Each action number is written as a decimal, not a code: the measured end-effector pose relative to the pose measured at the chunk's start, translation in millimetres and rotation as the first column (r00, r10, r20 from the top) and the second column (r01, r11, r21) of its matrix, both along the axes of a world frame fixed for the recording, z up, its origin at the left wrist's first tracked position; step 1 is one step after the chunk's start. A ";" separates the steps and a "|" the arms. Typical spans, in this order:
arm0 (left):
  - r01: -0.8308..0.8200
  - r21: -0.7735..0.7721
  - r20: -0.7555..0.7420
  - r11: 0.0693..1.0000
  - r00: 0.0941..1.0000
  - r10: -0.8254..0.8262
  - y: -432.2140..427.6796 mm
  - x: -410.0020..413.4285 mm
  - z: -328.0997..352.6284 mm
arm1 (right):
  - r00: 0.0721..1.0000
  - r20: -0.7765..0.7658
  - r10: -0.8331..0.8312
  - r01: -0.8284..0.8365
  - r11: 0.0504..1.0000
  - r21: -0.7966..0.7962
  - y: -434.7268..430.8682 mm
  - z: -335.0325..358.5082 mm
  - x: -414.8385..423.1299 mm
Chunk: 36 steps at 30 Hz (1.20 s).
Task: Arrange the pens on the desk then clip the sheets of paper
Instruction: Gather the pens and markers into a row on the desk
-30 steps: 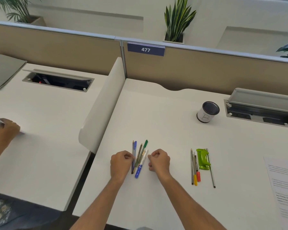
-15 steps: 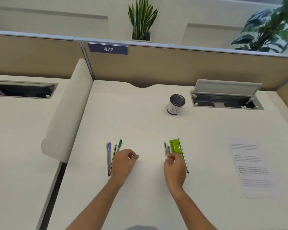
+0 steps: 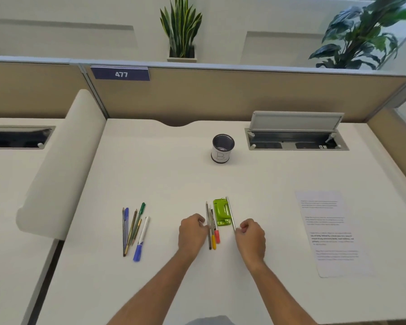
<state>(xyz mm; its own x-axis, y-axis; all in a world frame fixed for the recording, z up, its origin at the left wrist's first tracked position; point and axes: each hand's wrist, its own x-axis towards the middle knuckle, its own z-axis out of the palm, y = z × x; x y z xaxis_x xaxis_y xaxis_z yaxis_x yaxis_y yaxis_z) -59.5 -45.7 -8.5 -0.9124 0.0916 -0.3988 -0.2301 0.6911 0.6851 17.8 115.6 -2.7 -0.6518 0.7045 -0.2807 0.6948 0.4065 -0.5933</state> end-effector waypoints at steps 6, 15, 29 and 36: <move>-0.114 -0.068 0.015 0.991 0.993 0.116 24.7 4.5 3.9 | 0.990 0.055 0.127 -0.125 0.991 -0.036 16.0 -1.0 -10.5; -0.074 -0.281 -0.072 0.957 0.996 0.056 38.9 5.4 2.6 | 0.956 0.116 0.269 -0.268 0.963 -0.028 28.6 -4.2 -14.2; 0.118 -0.610 -0.196 0.783 0.935 -0.294 37.1 15.1 8.6 | 0.909 0.169 0.380 -0.347 0.917 -0.197 49.1 0.0 -10.6; 0.062 -0.610 -0.145 0.790 0.971 -0.188 32.9 12.2 19.2 | 0.972 -0.008 0.236 -0.222 0.898 -0.381 61.8 -1.1 9.9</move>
<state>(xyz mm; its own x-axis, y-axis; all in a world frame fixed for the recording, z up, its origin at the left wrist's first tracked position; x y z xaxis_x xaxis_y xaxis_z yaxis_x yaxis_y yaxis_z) -47.3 -12.8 10.7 -0.9721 0.0112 -0.2343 -0.0238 0.9890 0.1460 27.7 177.5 -3.8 -0.7663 0.3737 -0.5226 0.6340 0.3083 -0.7092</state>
